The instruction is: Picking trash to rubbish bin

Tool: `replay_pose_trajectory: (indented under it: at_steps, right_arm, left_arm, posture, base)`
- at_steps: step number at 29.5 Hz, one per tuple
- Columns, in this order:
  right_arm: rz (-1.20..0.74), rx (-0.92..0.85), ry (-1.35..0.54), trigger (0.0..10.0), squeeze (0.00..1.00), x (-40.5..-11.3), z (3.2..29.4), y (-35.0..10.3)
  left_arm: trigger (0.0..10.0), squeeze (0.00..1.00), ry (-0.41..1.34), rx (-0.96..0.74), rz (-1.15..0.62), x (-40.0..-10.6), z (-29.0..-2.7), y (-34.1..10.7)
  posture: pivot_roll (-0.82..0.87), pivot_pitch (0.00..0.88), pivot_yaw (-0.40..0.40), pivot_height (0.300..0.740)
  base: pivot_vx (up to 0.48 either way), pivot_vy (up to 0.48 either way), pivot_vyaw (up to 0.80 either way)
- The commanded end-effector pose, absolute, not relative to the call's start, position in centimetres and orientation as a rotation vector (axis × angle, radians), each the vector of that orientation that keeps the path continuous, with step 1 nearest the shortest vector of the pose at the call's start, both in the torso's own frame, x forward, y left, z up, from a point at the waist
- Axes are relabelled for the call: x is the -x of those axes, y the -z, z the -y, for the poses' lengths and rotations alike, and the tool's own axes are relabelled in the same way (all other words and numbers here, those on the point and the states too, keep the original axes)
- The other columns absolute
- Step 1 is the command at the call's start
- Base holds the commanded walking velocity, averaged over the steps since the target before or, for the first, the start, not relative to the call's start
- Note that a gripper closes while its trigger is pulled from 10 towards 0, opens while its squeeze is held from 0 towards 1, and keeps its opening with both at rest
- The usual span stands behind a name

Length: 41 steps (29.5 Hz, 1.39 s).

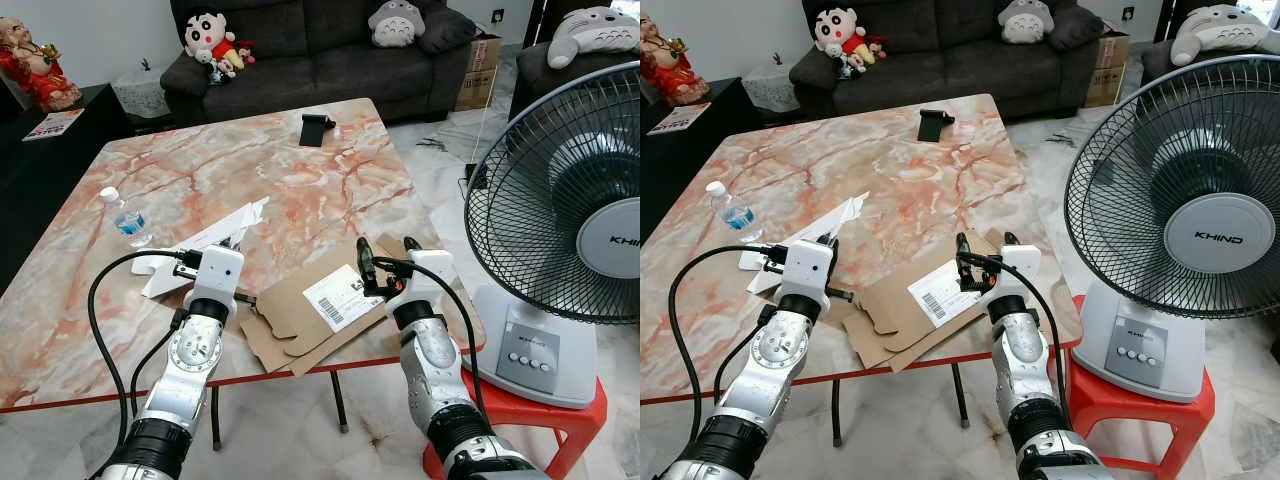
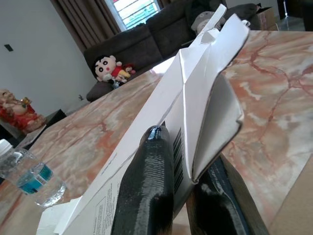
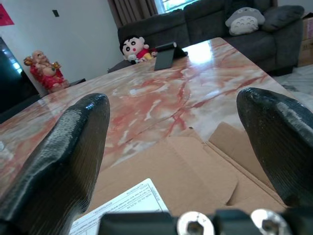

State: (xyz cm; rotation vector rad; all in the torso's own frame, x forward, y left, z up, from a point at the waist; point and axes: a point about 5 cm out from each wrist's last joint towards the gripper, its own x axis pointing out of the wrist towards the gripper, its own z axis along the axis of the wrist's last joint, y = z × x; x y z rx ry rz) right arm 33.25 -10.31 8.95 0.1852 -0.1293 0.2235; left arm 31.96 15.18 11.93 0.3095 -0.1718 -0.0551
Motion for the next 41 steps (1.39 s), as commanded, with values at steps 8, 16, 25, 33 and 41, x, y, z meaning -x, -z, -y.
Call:
replay_pose_trajectory:
  at_steps: [8,16,25,33,41]
  right_arm:
    - [0.12,-0.197,-0.249,10.0,0.0,-33.3,9.6,-9.0]
    - [0.116,-0.199,-0.245,10.0,0.0,-33.3,9.7,-9.0]
    - [0.112,-0.199,-0.242,10.0,0.0,-33.3,9.8,-8.9]
    - [0.109,-0.196,-0.238,10.0,0.0,-33.3,10.0,-8.8]
    - [0.064,-0.187,-0.225,10.0,0.0,-33.0,10.7,-7.8]
  left_arm:
    - [10.0,0.0,0.043,-0.32,0.153,-31.7,-15.5,-11.6]
    - [10.0,0.0,0.053,-0.321,0.164,-31.8,-15.3,-11.8]
    - [10.0,0.0,0.058,-0.323,0.163,-31.7,-15.2,-11.8]
    - [10.0,0.0,0.055,-0.324,0.163,-31.7,-15.2,-11.7]
    - [10.0,0.0,0.015,-0.341,0.109,-31.7,-16.7,-10.6]
  posture:
    - [0.06,0.0,0.127,0.74]
    - [0.06,0.0,0.123,0.74]
    - [0.06,0.0,0.125,0.74]
    - [0.05,0.0,0.124,0.74]
    - [0.05,0.0,0.117,0.74]
  base:
    - [-0.121,0.0,0.0]
    - [-0.326,0.0,0.0]
    - [-0.345,0.0,0.0]
    - [-0.328,0.0,0.0]
    - [-0.27,0.0,0.0]
